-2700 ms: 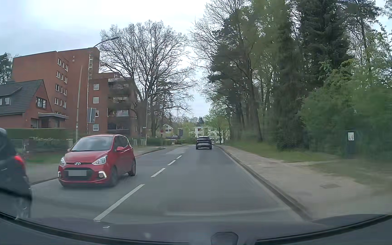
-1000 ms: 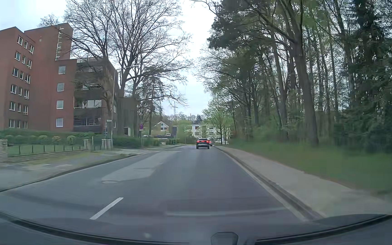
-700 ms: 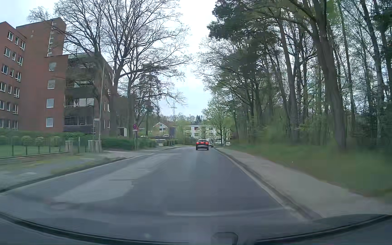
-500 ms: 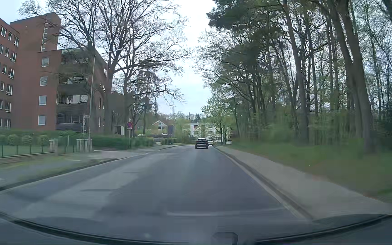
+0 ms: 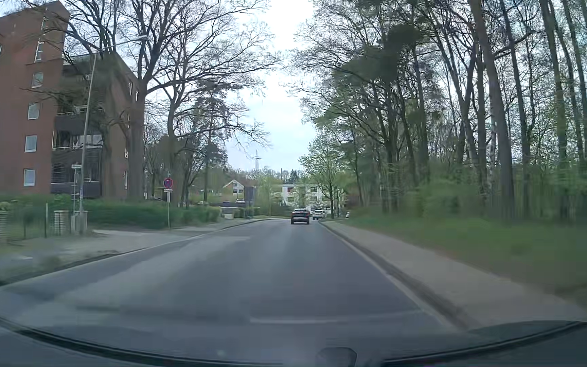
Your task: Follow the waypoints while adhering to traffic rules and regulations
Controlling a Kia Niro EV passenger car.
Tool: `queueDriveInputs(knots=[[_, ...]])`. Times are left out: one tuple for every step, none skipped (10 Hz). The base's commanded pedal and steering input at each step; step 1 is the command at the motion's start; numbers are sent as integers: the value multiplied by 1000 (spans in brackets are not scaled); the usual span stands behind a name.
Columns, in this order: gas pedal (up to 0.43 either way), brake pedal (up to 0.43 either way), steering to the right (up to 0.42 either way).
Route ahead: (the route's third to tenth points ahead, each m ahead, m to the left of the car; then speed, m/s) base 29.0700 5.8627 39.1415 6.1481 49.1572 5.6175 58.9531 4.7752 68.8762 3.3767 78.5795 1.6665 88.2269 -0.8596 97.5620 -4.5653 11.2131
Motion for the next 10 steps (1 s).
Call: queueDriveInputs(knots=[[197, 0, -3], [197, 0, -3], [189, 0, -3], [177, 0, -3], [177, 0, -3], [177, 0, -3], [177, 0, -3], [177, 0, -3], [177, 0, -4], [169, 0, -5]])
